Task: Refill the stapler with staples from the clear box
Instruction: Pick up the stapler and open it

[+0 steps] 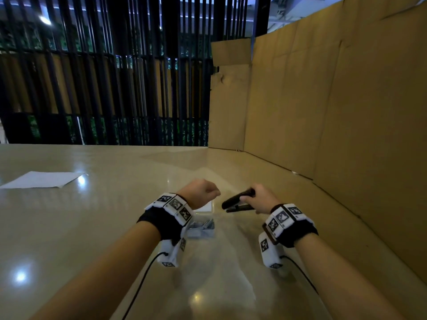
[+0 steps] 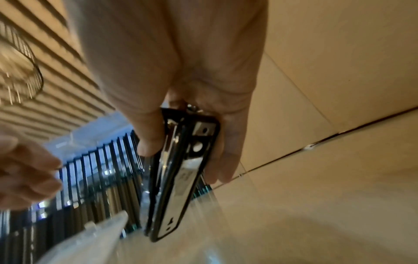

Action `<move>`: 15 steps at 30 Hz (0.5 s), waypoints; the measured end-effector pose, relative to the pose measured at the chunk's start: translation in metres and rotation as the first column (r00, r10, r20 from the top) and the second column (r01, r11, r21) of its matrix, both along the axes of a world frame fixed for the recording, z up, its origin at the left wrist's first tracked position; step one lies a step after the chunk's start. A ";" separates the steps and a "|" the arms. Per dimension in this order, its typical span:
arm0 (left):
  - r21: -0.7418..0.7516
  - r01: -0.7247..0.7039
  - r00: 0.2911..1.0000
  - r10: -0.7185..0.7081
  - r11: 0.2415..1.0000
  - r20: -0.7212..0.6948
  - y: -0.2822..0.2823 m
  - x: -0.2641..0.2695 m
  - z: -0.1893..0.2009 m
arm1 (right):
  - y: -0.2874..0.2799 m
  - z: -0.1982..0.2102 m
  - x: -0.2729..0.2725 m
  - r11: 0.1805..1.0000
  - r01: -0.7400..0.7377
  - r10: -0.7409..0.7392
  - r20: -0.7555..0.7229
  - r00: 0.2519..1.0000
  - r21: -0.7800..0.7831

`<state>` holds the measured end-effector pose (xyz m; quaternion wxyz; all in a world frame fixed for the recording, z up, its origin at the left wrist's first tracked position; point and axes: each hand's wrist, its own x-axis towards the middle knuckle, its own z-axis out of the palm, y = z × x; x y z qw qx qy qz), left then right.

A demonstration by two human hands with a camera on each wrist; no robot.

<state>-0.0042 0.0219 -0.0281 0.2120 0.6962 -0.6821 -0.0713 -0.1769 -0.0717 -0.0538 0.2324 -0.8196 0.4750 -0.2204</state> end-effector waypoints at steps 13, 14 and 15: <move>-0.584 0.067 0.886 -0.318 0.809 -0.338 0.023 -0.015 0.026 | 0.068 0.074 -0.003 0.944 -0.262 0.326 0.675 0.662 -0.199; -0.607 0.078 0.879 -0.342 0.791 -0.331 0.024 -0.013 0.029 | 0.071 0.076 -0.001 0.936 -0.283 0.348 0.684 0.641 -0.210; -0.629 0.083 0.877 -0.356 0.773 -0.321 0.024 -0.011 0.031 | 0.072 0.077 0.001 0.929 -0.299 0.364 0.701 0.614 -0.220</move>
